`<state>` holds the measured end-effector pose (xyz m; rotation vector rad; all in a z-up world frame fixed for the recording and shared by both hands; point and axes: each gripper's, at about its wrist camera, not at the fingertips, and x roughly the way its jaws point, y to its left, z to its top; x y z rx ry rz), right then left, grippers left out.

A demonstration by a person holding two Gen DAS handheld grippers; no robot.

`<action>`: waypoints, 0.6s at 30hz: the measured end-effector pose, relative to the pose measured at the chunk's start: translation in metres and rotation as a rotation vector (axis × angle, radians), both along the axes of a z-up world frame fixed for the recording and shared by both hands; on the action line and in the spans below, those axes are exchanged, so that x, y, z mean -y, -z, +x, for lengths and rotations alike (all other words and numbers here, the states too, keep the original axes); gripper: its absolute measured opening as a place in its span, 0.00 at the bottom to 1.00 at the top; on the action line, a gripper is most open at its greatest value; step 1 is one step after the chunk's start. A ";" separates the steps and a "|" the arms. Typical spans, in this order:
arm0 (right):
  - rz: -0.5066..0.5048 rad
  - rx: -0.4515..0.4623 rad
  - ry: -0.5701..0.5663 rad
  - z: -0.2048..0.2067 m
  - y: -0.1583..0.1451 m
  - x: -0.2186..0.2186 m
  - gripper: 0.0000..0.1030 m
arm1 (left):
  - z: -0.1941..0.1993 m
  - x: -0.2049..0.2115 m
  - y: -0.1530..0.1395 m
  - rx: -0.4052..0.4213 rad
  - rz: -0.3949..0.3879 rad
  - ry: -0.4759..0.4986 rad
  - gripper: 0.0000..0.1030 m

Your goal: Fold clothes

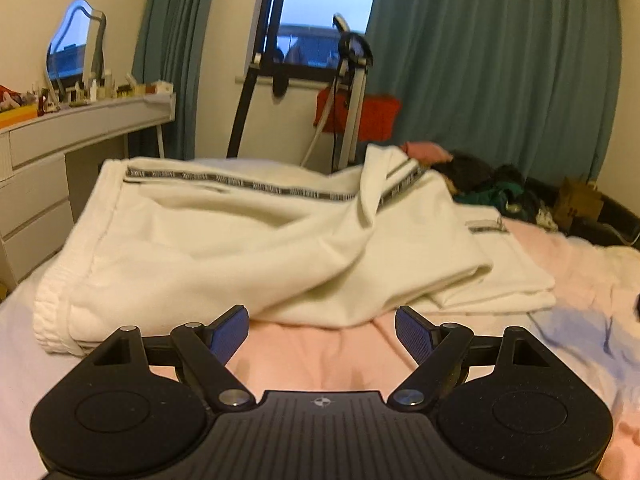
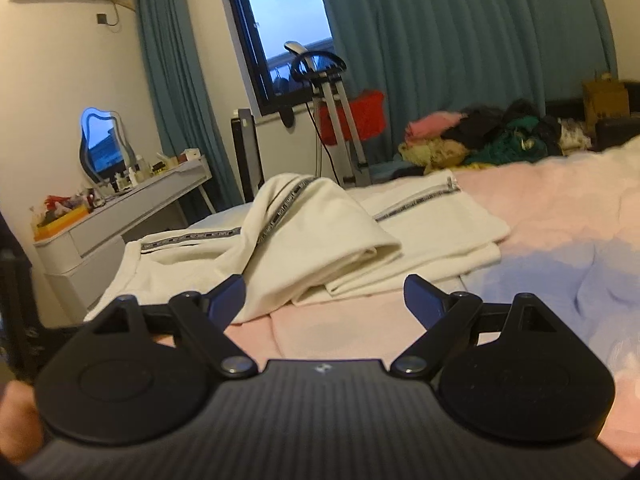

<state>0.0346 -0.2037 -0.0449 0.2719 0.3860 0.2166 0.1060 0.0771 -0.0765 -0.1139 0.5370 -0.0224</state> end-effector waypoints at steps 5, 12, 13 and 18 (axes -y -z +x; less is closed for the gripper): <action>0.039 -0.070 0.044 0.006 0.009 0.012 0.85 | 0.033 -0.001 0.011 -0.115 0.033 0.006 0.79; 0.118 -0.162 0.052 0.032 0.024 0.028 0.85 | 0.109 -0.014 -0.024 0.065 -0.124 -0.073 0.82; 0.121 -0.170 0.049 0.037 0.026 0.030 0.85 | 0.124 -0.009 -0.029 0.091 -0.125 -0.069 0.82; 0.132 -0.214 0.065 0.066 0.044 0.037 0.85 | 0.204 0.018 -0.034 0.088 -0.162 -0.019 0.80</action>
